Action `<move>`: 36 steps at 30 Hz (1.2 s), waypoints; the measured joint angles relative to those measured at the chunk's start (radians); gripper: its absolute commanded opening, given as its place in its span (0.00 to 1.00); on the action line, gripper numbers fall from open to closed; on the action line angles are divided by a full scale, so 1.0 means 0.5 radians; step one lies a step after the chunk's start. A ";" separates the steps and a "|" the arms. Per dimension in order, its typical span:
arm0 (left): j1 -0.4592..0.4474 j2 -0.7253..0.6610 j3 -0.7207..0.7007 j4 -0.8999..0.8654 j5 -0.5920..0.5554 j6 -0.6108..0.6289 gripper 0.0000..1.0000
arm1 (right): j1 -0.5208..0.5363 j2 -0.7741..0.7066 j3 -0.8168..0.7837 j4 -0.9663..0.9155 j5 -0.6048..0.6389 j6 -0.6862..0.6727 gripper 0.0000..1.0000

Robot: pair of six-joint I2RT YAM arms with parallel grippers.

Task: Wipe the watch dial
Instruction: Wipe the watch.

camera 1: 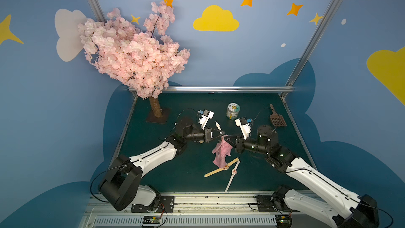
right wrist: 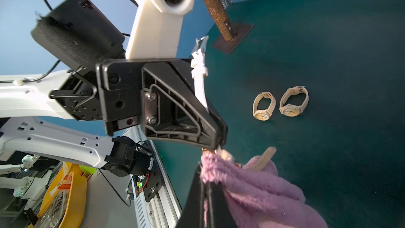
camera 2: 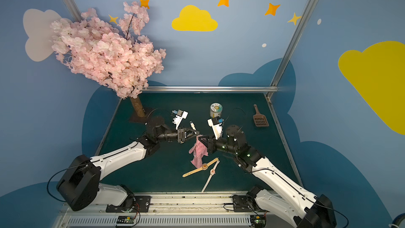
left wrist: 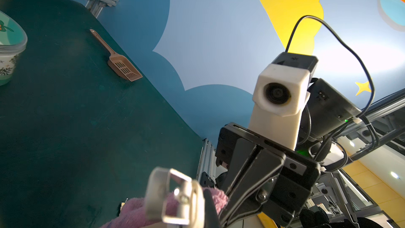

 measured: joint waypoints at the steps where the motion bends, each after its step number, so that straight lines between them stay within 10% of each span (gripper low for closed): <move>1: 0.004 0.000 0.000 -0.002 -0.008 -0.001 0.03 | 0.008 0.021 0.008 -0.005 0.006 -0.001 0.00; 22: -0.001 0.022 -0.001 0.069 -0.018 -0.014 0.03 | 0.040 -0.113 -0.049 -0.098 0.346 0.045 0.00; 36: 0.001 0.022 -0.001 0.102 0.007 -0.024 0.03 | 0.020 -0.095 -0.113 0.133 0.092 0.047 0.00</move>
